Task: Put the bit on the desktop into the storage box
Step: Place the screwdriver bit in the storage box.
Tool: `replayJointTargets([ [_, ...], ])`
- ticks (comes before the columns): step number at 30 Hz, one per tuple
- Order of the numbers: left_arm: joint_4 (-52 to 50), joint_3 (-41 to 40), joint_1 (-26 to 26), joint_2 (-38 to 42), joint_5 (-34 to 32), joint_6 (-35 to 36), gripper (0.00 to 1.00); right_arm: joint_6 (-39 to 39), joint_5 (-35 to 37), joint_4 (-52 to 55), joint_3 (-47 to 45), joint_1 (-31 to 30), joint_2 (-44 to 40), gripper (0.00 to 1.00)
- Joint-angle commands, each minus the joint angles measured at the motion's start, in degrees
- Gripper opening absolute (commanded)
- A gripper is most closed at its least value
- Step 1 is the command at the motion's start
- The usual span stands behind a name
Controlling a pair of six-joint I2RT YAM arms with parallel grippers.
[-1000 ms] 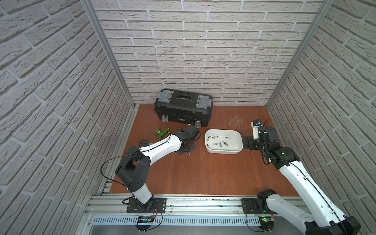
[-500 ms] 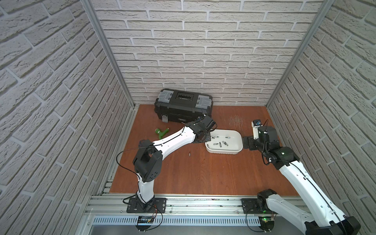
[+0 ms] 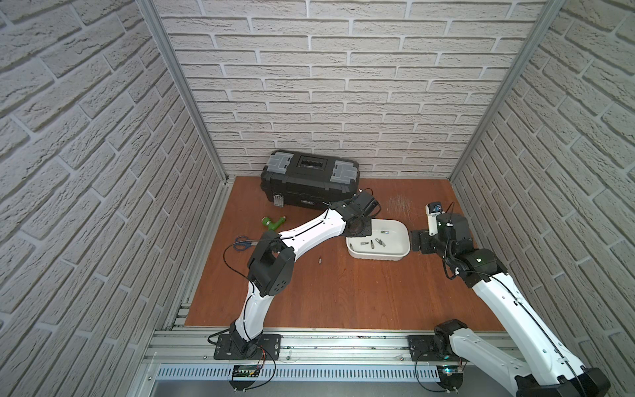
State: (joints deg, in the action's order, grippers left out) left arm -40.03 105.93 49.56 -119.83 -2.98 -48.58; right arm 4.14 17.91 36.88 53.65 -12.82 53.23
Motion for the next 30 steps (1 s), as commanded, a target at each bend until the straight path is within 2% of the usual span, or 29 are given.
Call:
replayJointTargets([
  [1,1.01,3.62,0.33,-3.20,3.25,1.21,0.05,0.09,0.41,-2.29,-0.99,0.69,-0.68,0.99],
  [14,-0.29,13.98,0.19,-14.75,7.98,1.64,0.04,0.17,0.68,-1.99,-1.00,0.69,-0.58,0.99],
  [24,-0.48,15.27,-0.18,-17.89,8.41,1.30,0.04,0.25,0.84,-2.03,-1.35,0.69,-0.59,0.99],
  [26,-0.61,15.27,-0.26,-17.98,8.45,1.15,0.05,0.25,0.89,-2.08,-1.33,0.69,-0.59,0.99],
  [30,-1.38,15.27,-0.39,-17.89,8.05,1.04,0.14,0.26,0.79,-2.00,-1.26,0.70,-0.39,0.99],
])
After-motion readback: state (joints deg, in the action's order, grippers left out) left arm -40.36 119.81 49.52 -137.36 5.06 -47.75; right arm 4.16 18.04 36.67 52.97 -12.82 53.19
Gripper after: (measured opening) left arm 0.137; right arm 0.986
